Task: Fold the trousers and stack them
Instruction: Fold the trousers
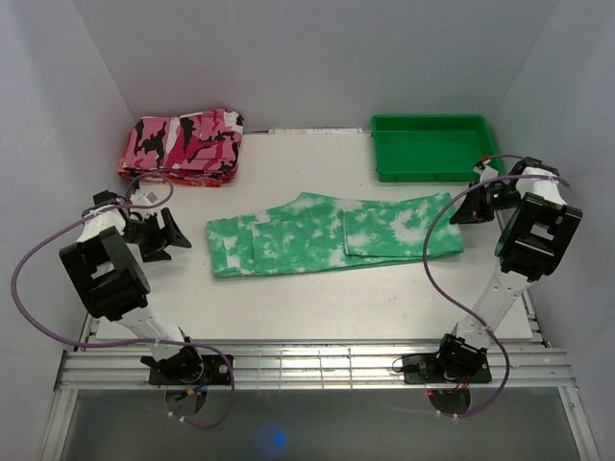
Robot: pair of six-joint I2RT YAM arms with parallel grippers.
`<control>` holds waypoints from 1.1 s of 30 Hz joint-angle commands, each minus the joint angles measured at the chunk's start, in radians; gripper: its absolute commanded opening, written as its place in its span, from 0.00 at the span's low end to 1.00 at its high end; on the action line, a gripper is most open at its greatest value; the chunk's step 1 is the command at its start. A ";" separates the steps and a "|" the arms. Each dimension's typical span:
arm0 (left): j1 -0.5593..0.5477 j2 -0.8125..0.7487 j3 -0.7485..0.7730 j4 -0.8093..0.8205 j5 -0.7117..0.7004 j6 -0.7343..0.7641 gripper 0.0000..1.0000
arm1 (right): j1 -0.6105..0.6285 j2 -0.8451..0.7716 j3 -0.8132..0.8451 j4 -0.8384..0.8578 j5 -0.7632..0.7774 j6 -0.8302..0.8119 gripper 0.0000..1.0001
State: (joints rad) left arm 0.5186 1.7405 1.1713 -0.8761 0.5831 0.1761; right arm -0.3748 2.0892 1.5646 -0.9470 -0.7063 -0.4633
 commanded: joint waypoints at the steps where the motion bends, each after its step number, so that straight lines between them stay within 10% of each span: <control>1: -0.064 -0.078 -0.030 0.041 0.055 0.031 0.86 | -0.038 -0.075 0.156 -0.226 -0.004 -0.106 0.08; 17: -0.365 0.128 -0.048 0.318 0.119 -0.204 0.64 | 0.252 -0.330 0.071 0.037 -0.004 0.382 0.08; 27: -0.408 0.172 -0.070 0.390 0.259 -0.243 0.00 | 0.551 -0.282 0.038 0.278 0.051 0.617 0.08; 33: -0.446 0.177 -0.108 0.479 0.271 -0.329 0.00 | 0.724 -0.199 0.109 0.350 0.056 0.719 0.08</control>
State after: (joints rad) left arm 0.1055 1.9198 1.0904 -0.4679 0.8040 -0.1020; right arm 0.2844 1.8645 1.6211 -0.6819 -0.6334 0.1638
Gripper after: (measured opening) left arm 0.025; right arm 0.077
